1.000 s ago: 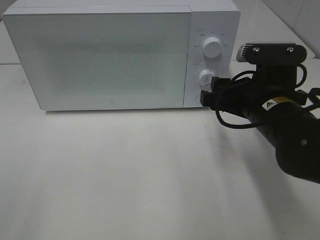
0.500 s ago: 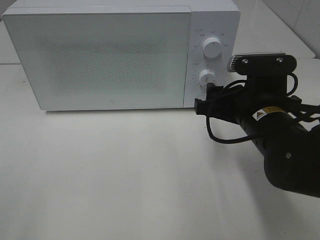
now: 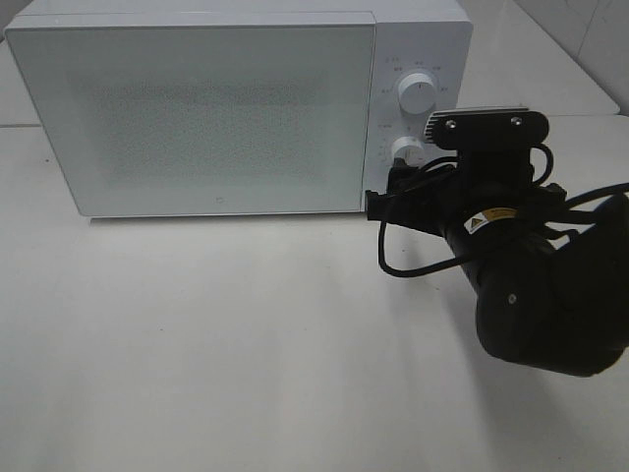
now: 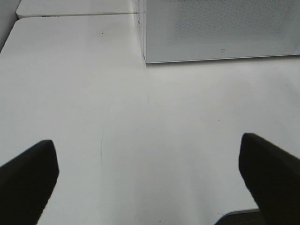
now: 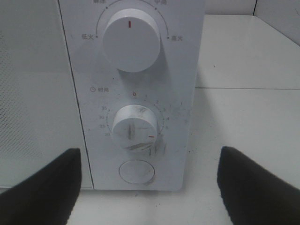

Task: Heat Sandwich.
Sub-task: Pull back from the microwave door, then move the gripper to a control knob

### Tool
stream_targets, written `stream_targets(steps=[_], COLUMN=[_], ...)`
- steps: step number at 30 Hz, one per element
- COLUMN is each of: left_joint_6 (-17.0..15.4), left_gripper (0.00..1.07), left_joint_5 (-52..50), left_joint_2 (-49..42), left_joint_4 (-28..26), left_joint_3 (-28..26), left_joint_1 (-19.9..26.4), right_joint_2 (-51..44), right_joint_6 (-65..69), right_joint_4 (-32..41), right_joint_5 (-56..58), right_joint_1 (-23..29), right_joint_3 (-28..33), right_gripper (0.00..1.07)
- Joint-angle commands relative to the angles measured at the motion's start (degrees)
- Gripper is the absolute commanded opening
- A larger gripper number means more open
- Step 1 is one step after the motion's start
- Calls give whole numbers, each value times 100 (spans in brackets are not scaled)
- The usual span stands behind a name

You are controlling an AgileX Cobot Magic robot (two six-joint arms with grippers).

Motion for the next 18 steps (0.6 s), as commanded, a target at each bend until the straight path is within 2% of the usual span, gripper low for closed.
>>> stream_targets(steps=[1,7,18], left_joint_6=[-46,-46,-46], left_gripper=[102,102,102], left_joint_5=[-11,-11,-11], left_joint_2=[-166,-166,-166], left_joint_4=[-52,-52,-52], left_joint_3=[17,17,17], left_joint_1=[17,17,17], right_joint_2=[160,447,905], right_joint_6=[57,338,350], right_joint_4=[-132,-504,-642], right_joint_5=[-17,246,378], right_joint_1=[-80,-401,-625], right_joint_3=[-241,-619,-1129], right_gripper=[76,76,76])
